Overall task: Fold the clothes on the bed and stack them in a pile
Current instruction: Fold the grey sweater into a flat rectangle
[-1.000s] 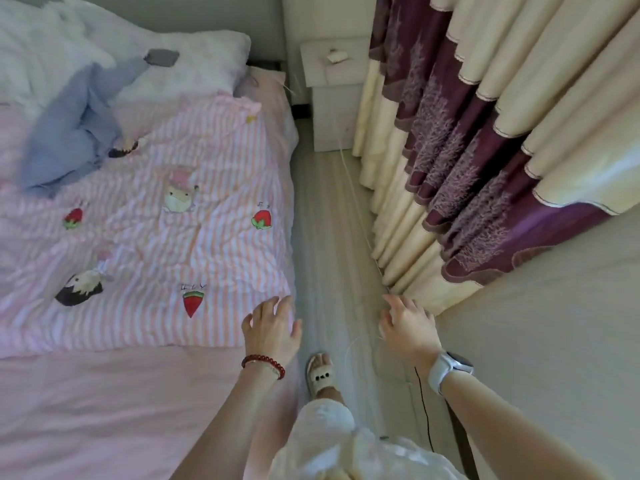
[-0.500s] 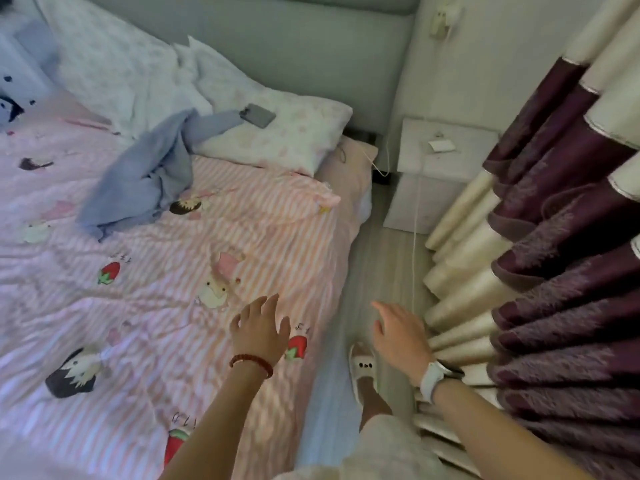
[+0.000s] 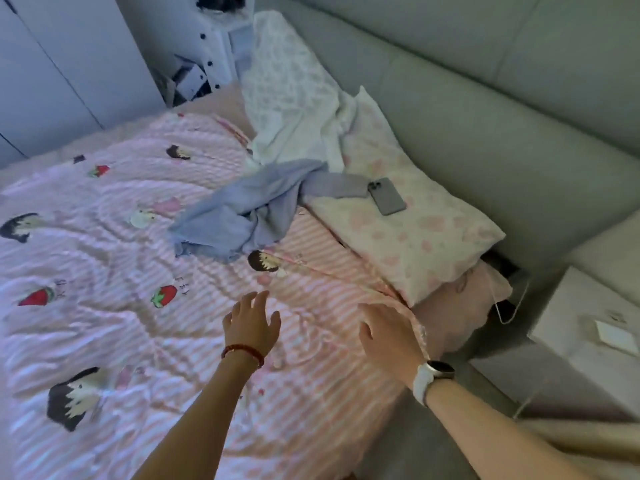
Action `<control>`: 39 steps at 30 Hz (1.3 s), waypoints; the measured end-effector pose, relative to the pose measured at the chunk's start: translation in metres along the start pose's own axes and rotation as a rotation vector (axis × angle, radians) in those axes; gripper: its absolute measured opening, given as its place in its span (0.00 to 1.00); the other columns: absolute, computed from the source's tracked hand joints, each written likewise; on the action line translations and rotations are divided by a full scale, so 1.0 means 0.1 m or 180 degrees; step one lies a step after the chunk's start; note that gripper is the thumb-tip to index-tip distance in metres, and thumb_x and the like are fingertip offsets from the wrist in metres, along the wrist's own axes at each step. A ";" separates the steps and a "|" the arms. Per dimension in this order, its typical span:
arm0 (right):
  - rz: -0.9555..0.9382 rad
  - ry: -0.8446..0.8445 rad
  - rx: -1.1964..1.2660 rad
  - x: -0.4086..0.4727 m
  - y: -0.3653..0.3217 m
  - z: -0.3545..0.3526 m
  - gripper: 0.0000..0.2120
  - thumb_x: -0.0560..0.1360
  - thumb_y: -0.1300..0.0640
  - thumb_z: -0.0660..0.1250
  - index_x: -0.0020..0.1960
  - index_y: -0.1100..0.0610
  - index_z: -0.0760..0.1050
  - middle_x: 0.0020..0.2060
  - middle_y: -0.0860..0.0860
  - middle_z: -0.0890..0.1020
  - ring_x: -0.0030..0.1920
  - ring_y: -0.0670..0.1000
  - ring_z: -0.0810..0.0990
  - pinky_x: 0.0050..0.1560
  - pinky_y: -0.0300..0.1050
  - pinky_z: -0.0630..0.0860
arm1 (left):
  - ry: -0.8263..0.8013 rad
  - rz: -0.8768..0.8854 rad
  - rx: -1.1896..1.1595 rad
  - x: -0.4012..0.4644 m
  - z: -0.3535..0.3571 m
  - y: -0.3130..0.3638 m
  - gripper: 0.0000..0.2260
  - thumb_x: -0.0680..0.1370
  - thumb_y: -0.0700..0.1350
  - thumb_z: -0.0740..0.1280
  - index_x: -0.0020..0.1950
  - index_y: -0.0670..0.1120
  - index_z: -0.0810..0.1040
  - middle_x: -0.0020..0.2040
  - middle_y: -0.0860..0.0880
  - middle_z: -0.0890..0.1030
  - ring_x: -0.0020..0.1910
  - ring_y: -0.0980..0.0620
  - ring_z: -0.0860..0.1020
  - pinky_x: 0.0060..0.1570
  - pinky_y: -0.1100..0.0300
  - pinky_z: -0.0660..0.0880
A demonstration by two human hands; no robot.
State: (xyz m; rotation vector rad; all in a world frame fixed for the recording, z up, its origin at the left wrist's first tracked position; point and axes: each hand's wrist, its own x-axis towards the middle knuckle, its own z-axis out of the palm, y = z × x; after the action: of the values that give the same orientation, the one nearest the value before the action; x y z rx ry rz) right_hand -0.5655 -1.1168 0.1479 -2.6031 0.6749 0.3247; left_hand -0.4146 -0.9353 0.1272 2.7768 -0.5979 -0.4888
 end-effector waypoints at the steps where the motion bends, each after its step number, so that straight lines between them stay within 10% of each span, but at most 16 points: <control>1: -0.0087 0.0001 -0.0054 0.26 -0.03 -0.04 0.21 0.80 0.53 0.50 0.73 0.52 0.59 0.70 0.49 0.67 0.69 0.50 0.64 0.68 0.50 0.62 | 0.0049 -0.0057 -0.0011 0.25 -0.04 -0.01 0.22 0.78 0.51 0.59 0.71 0.49 0.64 0.71 0.47 0.65 0.68 0.45 0.65 0.64 0.49 0.63; 13: -0.0605 -0.0172 -0.0201 2.70 -0.29 0.14 0.21 0.79 0.55 0.53 0.72 0.53 0.62 0.66 0.49 0.70 0.66 0.51 0.68 0.64 0.43 0.61 | -0.0138 -0.0510 0.0183 2.94 0.22 -0.51 0.32 0.77 0.50 0.63 0.76 0.54 0.49 0.76 0.44 0.46 0.73 0.40 0.52 0.64 0.43 0.65; 18: -0.0811 -0.0342 0.0029 3.19 -0.38 0.26 0.21 0.79 0.57 0.55 0.72 0.52 0.61 0.67 0.48 0.68 0.66 0.51 0.67 0.63 0.42 0.62 | -0.0122 0.0020 0.0683 3.53 0.35 -0.69 0.14 0.78 0.47 0.62 0.63 0.51 0.72 0.73 0.46 0.58 0.72 0.43 0.56 0.62 0.48 0.66; 24: -0.1531 -0.0142 0.0646 3.42 -0.80 0.20 0.31 0.77 0.54 0.64 0.74 0.52 0.52 0.74 0.51 0.56 0.73 0.51 0.58 0.68 0.45 0.60 | 0.0725 -0.0066 -0.1220 3.11 -0.03 -0.59 0.11 0.79 0.47 0.59 0.54 0.39 0.72 0.36 0.42 0.77 0.38 0.40 0.77 0.36 0.56 0.65; 27: -0.2123 -0.0215 0.0511 3.43 -1.02 0.07 0.39 0.73 0.51 0.69 0.73 0.50 0.46 0.74 0.49 0.47 0.75 0.55 0.52 0.71 0.54 0.55 | 0.1069 0.0425 -0.1985 2.51 -0.29 -0.41 0.12 0.75 0.47 0.60 0.49 0.39 0.74 0.33 0.52 0.74 0.33 0.56 0.74 0.36 0.60 0.70; 29: -0.2446 -0.0365 0.0412 3.35 -1.14 -0.07 0.32 0.73 0.51 0.69 0.72 0.55 0.61 0.73 0.53 0.59 0.74 0.55 0.55 0.71 0.59 0.52 | 0.1244 0.0398 -0.2328 2.18 -0.40 -0.31 0.05 0.74 0.44 0.62 0.46 0.44 0.74 0.36 0.58 0.74 0.36 0.67 0.74 0.37 0.74 0.68; 31: -0.2624 -0.0481 0.0613 3.15 -1.21 -0.20 0.20 0.73 0.49 0.66 0.58 0.62 0.76 0.55 0.57 0.80 0.62 0.53 0.73 0.63 0.54 0.66 | 0.1524 0.0109 -0.2499 1.93 -0.51 -0.27 0.02 0.74 0.44 0.63 0.45 0.49 0.72 0.38 0.59 0.76 0.38 0.69 0.75 0.39 0.76 0.68; 34: -0.2370 -0.0495 0.1026 2.67 -1.26 -0.38 0.13 0.73 0.44 0.59 0.44 0.54 0.72 0.26 0.45 0.72 0.31 0.50 0.69 0.32 0.43 0.62 | 0.1623 -0.0283 -0.2990 1.56 -0.67 -0.21 0.03 0.76 0.43 0.66 0.46 0.52 0.74 0.43 0.55 0.78 0.40 0.60 0.77 0.42 0.64 0.73; 39: -0.2030 -0.0623 0.2019 1.97 -1.11 -0.62 0.04 0.79 0.58 0.59 0.50 0.49 0.68 0.27 0.57 0.70 0.25 0.52 0.65 0.31 0.61 0.66 | 0.0949 -0.0214 -0.3816 0.71 -0.68 -0.15 0.22 0.69 0.55 0.66 0.62 0.55 0.69 0.59 0.55 0.76 0.56 0.66 0.74 0.53 0.72 0.69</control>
State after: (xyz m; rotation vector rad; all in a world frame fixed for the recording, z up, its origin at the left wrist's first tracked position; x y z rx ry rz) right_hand -0.3336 -1.1378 0.1768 -1.9955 -0.1316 0.1260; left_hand -0.3224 -0.9414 0.1656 1.6609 -0.0564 -0.2782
